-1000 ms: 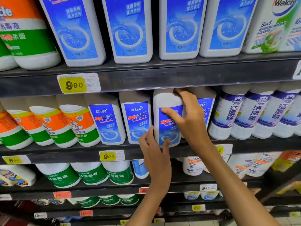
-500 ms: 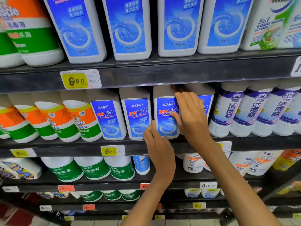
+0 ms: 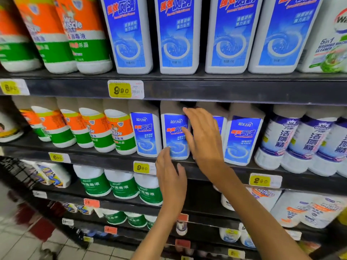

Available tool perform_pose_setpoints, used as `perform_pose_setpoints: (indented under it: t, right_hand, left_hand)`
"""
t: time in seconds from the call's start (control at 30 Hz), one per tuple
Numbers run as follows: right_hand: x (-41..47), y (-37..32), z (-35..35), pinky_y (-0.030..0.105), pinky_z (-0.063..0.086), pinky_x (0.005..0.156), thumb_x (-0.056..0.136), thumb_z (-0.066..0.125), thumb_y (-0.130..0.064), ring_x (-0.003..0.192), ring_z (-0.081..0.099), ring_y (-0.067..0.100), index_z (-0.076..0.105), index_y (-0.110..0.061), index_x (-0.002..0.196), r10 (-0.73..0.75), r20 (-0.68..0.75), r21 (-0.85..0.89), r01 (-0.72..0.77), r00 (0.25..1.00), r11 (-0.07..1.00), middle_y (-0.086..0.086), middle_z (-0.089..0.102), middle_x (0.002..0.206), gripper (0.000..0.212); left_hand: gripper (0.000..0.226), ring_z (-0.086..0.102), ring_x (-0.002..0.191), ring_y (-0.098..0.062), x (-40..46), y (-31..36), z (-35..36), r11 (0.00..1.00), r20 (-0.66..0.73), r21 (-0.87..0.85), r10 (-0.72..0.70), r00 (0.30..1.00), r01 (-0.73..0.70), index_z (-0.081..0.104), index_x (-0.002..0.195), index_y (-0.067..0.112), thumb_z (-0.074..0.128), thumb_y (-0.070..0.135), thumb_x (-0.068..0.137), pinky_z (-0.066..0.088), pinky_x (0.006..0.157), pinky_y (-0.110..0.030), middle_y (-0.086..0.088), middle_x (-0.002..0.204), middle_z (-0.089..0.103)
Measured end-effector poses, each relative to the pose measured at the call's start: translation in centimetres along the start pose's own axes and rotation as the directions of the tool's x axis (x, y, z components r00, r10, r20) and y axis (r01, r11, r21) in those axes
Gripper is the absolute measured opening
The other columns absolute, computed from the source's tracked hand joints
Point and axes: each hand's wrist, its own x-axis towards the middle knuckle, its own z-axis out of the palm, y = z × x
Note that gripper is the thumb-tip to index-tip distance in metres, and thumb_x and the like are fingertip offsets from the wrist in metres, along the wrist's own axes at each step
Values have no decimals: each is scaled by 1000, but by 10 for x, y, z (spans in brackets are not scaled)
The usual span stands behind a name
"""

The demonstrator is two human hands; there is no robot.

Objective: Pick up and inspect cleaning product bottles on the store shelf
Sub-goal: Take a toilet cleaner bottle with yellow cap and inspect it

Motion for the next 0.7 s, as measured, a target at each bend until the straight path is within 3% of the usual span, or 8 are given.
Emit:
perform_pose_setpoints:
  t: [0.1,0.2,0.33,0.47,0.57,0.7]
  right_hand:
    - [17,-20,24,37,38,88,87,64,-12,102,56,41,55,8,117,89,88,20,-91,992,996,25,60,109,36]
    - [26,-27,44,35,31,77,95,54,-28,91,52,39,54,4,98,219,77,-16,-218,973,976,25,58,96,32]
    - [29,-32,59,40,37,76,94,55,-33,83,53,39,52,4,88,284,-3,-52,-284,959,957,25,59,85,38]
    - [27,-33,60,21,25,70,88,65,-32,81,41,22,42,-6,90,445,-24,154,-437,895,886,22,55,94,35]
    - [28,-32,58,26,30,74,83,70,-36,92,46,30,32,-12,89,532,20,201,-524,847,827,19,53,99,45]
    - [33,-38,54,39,36,84,75,76,-41,96,46,35,41,-6,88,550,-3,130,-545,835,828,22,53,98,51]
  left_hand:
    - [53,29,138,-24,9,-8,-12,999,72,-30,-18,997,20,32,141,-1,50,-4,91,24,114,-30,-15,147,33]
    - [54,28,139,-22,18,-15,-20,998,150,-41,-46,988,52,29,144,2,48,0,93,24,113,-27,-12,150,31]
    - [55,33,137,-17,28,-25,-27,998,229,-57,-27,973,41,28,145,7,49,6,95,26,106,-19,-6,150,34]
    - [54,36,135,-21,35,-31,-31,996,261,-90,0,965,24,31,144,5,51,4,94,31,110,-27,-11,144,38]
    - [57,34,134,-20,35,-34,-33,993,278,-114,42,960,-11,31,143,4,57,6,92,28,108,-19,-13,142,35]
    - [65,24,140,-19,37,-40,-30,994,336,-98,76,939,-45,23,146,5,59,13,92,16,108,-12,-13,149,25]
